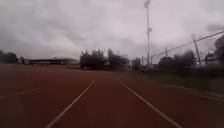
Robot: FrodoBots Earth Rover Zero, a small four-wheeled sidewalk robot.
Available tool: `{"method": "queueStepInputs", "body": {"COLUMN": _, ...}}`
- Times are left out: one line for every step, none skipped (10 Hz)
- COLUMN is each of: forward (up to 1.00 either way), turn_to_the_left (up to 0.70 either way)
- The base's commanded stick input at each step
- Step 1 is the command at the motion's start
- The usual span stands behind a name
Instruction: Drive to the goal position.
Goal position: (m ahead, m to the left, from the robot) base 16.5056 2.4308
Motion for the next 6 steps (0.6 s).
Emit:
{"method": "queueStepInputs", "body": {"forward": 0.7, "turn_to_the_left": 0.0}}
{"method": "queueStepInputs", "body": {"forward": 0.7, "turn_to_the_left": 0.0}}
{"method": "queueStepInputs", "body": {"forward": 0.7, "turn_to_the_left": 0.0}}
{"method": "queueStepInputs", "body": {"forward": 0.7, "turn_to_the_left": 0.0}}
{"method": "queueStepInputs", "body": {"forward": 0.7, "turn_to_the_left": 0.0}}
{"method": "queueStepInputs", "body": {"forward": 0.7, "turn_to_the_left": 0.0}}
